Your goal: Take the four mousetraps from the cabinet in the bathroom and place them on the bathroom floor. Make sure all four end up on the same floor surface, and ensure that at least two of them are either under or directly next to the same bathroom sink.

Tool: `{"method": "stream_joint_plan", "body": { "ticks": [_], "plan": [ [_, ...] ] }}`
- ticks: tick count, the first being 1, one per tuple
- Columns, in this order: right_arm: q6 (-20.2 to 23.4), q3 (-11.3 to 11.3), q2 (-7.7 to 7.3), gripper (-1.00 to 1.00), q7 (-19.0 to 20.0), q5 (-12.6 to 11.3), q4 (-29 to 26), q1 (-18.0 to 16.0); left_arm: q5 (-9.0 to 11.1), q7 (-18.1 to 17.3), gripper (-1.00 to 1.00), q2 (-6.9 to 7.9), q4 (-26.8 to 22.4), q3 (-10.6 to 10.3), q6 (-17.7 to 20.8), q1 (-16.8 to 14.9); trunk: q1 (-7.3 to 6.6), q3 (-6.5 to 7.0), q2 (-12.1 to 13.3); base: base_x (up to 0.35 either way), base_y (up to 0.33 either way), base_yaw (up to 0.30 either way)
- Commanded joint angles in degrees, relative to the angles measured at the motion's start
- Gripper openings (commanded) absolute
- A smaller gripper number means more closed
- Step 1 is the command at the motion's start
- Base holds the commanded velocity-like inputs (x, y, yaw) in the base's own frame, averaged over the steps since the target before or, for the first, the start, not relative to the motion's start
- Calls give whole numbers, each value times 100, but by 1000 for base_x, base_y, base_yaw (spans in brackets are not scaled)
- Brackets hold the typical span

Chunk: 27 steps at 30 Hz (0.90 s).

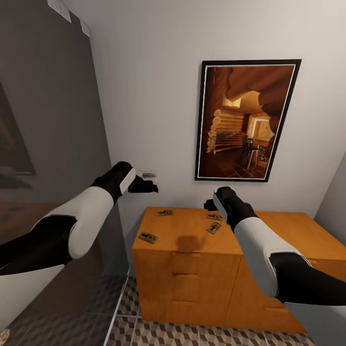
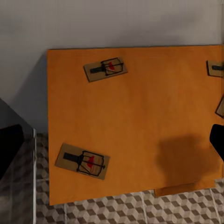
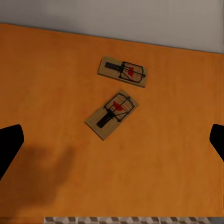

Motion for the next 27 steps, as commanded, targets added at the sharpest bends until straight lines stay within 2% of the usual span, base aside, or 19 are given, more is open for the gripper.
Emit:
{"method": "stream_joint_plan", "body": {
  "ticks": [1, 14, 27],
  "plan": [
    [47, -8, 4, 100, 12, 49, -13, -4, 21, -3, 100, 0, -38, -11, 46, -11, 2, -3, -4, 0, 0, 0],
    [130, -9, -7, 100, 24, 41, -54, -13, -3, 33, 100, -64, -210, -13, 76, -50, 2, -3, -4, 18, 0, 0],
    [122, 2, -30, 100, 26, 44, -53, -16, -2, 8, 100, -62, -171, -26, 33, -53, 2, -3, -4, 256, 0, 0]
  ]
}}
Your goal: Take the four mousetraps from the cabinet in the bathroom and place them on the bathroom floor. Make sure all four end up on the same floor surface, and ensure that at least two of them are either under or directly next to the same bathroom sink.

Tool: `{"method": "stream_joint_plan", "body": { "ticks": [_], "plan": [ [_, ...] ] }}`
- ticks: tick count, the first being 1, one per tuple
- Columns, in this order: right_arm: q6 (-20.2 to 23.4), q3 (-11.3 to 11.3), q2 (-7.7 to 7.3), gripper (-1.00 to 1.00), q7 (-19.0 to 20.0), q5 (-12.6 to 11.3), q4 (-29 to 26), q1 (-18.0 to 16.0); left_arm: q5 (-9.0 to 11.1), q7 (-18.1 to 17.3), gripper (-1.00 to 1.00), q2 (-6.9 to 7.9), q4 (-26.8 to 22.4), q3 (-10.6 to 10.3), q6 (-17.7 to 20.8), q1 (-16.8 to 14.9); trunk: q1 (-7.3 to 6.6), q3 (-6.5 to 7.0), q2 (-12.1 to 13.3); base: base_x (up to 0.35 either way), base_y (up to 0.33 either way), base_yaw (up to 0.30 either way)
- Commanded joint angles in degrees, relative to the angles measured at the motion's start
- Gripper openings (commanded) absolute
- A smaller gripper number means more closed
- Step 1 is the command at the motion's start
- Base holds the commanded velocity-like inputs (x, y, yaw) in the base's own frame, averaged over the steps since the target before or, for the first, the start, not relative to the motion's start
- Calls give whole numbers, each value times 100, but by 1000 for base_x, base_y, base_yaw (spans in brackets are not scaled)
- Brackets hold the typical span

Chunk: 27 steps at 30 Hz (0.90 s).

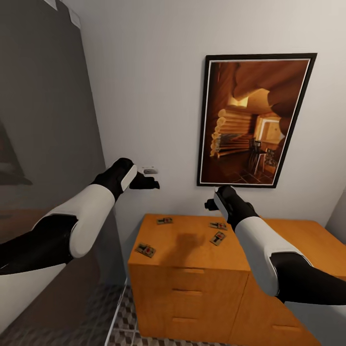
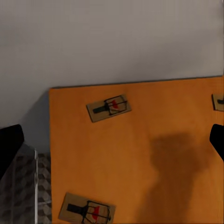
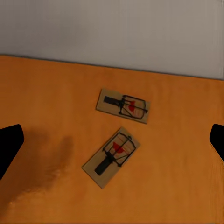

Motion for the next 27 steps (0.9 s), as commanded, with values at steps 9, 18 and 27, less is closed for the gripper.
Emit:
{"method": "stream_joint_plan", "body": {
  "ticks": [9, 18, 27],
  "plan": [
    [-19, -4, 8, 100, 7, 46, 45, 2, 29, -11, 100, -9, 14, -9, 4, -1, 5, -2, -3, 318, 0, 0],
    [-26, -4, 12, 100, 15, 35, 78, 11, 31, -12, 100, -38, 43, -10, -1, -1, 5, -2, -3, 230, 0, 0],
    [-29, -4, 10, 100, 24, 31, 207, 50, 31, -13, 100, -96, 86, -10, -2, -1, 5, -2, -3, 50, 0, 0]
  ]
}}
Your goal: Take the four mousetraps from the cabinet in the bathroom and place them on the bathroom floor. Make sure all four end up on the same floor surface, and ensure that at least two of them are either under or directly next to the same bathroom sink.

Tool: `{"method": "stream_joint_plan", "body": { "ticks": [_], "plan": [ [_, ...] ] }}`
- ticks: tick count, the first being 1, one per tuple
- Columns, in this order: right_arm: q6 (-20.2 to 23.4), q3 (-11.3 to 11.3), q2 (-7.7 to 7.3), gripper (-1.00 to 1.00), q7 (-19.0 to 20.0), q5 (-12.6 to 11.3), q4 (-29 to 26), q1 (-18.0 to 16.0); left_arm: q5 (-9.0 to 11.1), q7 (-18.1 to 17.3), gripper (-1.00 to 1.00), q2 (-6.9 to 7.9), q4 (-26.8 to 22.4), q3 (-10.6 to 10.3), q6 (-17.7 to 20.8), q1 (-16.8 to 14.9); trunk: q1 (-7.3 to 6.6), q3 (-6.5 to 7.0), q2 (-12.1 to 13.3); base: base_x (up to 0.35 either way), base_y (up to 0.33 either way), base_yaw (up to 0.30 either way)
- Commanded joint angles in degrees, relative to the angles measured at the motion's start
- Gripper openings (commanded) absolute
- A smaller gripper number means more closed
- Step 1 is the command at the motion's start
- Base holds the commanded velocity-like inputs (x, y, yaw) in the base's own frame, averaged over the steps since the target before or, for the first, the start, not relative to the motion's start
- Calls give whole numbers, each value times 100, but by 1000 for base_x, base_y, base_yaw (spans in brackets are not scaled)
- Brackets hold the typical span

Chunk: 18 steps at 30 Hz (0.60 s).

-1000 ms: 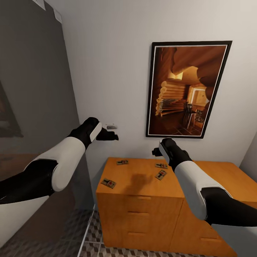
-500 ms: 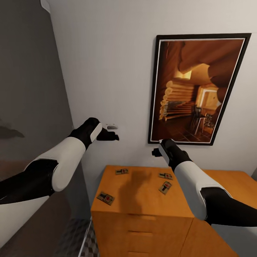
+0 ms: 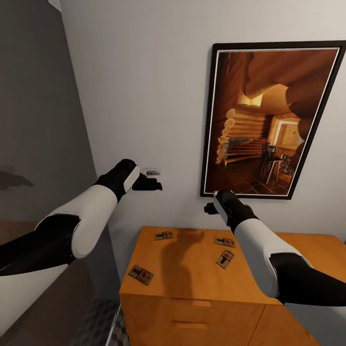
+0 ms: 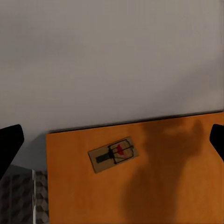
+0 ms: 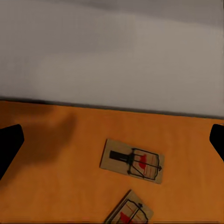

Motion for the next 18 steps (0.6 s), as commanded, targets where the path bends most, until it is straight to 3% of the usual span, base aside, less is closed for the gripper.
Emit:
{"method": "stream_joint_plan", "body": {
  "ticks": [1, 12, 18],
  "plan": [
    [30, -5, 1, 100, 13, 50, 42, 1, 21, 0, 100, -2, 2, -8, 25, 0, 2, -3, -5, 15, 0, 0],
    [-115, -13, -54, 100, 4, 61, 565, 8, 18, 1, 100, -12, 246, -8, 13, 0, 2, -3, -5, 6, 0, 0],
    [-428, -13, -145, 100, 12, 54, 871, 9, 20, -4, 100, -22, 551, -8, -254, 1, 2, -3, -5, 1, 0, 0]
  ]
}}
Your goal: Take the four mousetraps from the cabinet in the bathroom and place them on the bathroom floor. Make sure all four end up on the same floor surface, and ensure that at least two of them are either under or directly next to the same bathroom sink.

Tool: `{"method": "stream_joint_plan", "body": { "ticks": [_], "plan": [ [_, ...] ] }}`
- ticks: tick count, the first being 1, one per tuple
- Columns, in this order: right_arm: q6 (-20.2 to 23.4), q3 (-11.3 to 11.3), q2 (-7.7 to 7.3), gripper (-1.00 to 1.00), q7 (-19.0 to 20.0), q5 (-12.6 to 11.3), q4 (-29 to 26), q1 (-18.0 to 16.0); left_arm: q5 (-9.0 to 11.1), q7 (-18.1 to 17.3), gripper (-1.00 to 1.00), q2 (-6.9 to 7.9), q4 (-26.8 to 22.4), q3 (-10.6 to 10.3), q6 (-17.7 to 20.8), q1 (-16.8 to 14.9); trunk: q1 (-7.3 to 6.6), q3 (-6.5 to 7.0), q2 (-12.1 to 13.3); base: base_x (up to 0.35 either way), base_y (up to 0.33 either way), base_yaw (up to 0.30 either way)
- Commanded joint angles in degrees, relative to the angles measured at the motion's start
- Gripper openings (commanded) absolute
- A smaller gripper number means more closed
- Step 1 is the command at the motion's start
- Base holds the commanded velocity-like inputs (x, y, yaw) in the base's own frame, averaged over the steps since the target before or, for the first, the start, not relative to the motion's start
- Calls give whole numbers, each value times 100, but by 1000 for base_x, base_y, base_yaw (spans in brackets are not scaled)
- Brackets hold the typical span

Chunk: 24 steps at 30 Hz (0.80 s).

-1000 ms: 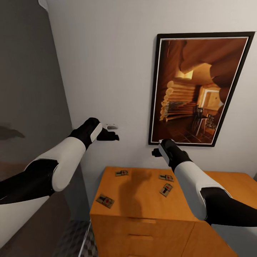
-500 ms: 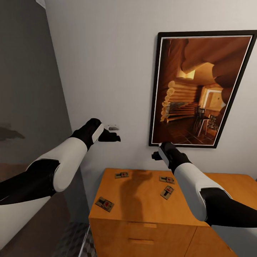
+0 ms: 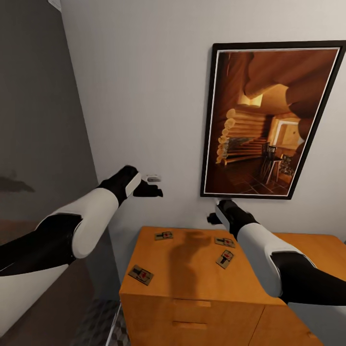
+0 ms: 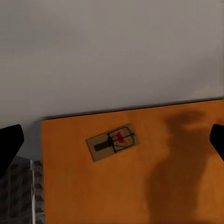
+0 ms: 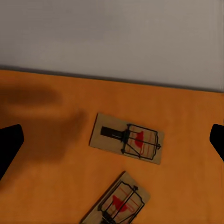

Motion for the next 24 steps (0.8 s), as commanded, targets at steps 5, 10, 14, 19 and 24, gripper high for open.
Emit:
{"method": "stream_joint_plan", "body": {
  "ticks": [5, 10, 14, 19, 24],
  "plan": [
    [-344, -7, -193, 100, 99, 4, 371, 0, 23, -5, 100, -34, 435, -14, -502, 5, 2, -2, -5, 0, 0, 0],
    [-601, -7, -328, 100, 265, -107, 578, 0, 20, -28, 100, -51, 805, -16, -896, 7, 2, -2, -5, 0, 0, 0],
    [-665, -7, -364, 100, 334, -137, 627, 0, 17, -71, 100, -51, 913, -16, -1003, 7, 2, -2, -5, 0, 0, 0],
    [-711, -7, -390, 100, 388, -151, 664, -1, 10, -169, 100, -51, 991, -18, -1078, 7, 2, -2, -5, 0, 0, 0],
    [-729, -7, -397, 100, 404, -159, 681, -1, 9, -208, 100, -51, 1023, -19, -1103, 7, 2, -2, -5, 0, 0, 0]
  ]
}}
